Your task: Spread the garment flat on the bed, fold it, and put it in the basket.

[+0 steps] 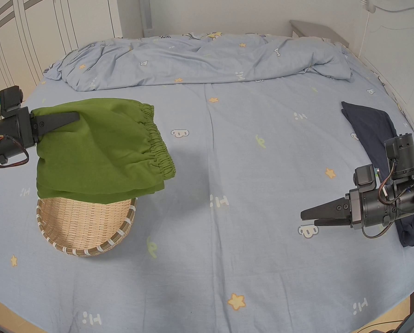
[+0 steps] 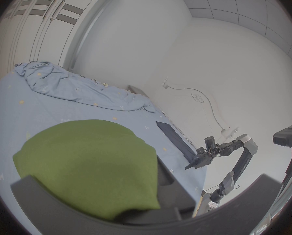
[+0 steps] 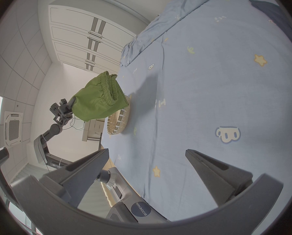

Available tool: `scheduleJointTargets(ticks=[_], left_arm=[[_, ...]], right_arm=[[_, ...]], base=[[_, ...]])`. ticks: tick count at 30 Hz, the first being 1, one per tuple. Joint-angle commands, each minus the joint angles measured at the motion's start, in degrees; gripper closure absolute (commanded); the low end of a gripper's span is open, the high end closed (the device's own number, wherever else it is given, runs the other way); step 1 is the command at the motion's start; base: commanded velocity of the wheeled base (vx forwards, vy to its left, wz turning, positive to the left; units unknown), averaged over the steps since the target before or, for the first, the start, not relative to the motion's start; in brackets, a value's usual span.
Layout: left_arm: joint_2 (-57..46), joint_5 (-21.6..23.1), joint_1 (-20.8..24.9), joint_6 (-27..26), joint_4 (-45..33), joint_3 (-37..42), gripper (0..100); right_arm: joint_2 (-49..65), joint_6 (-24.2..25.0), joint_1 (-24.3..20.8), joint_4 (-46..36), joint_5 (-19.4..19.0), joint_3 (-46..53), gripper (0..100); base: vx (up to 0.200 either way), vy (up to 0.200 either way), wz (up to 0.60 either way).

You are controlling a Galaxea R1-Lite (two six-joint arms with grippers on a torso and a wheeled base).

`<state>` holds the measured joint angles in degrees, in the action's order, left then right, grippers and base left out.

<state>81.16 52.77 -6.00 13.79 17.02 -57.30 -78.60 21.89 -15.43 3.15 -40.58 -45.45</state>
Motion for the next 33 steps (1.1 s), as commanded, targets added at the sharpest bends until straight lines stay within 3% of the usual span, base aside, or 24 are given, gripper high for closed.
scheduleJointTargets(ticks=[1, 23, 28, 30, 33], left_arm=[[0.49, 0.14, -4.20, 0.36, 0.12, 0.69, 100], [9.36, -1.80, -13.95, -0.43, -3.66, 10.98, 100], [16.13, -12.43, -13.60, -6.76, -4.54, 11.07, 100], [16.66, -13.75, -13.34, -7.11, -4.54, 10.80, 100], [20.44, -20.34, -10.70, -7.20, -6.56, 7.99, 100]], right_arm=[[0.03, -0.01, -0.04, 0.02, -0.02, 0.09, 0], [0.47, -0.10, -0.04, 0.11, -0.02, 0.09, 0], [0.38, -0.10, -0.21, 0.11, 0.15, 0.36, 0], [0.56, -0.27, -0.12, 0.11, 0.33, 0.36, 0], [0.91, -0.27, 0.23, 0.11, 0.59, 0.36, 0]], base=[[0.000, 0.000, 0.00], [0.000, 0.000, 0.00], [0.000, 0.000, 0.00], [0.000, 0.000, 0.00], [0.000, 0.000, 0.00]])
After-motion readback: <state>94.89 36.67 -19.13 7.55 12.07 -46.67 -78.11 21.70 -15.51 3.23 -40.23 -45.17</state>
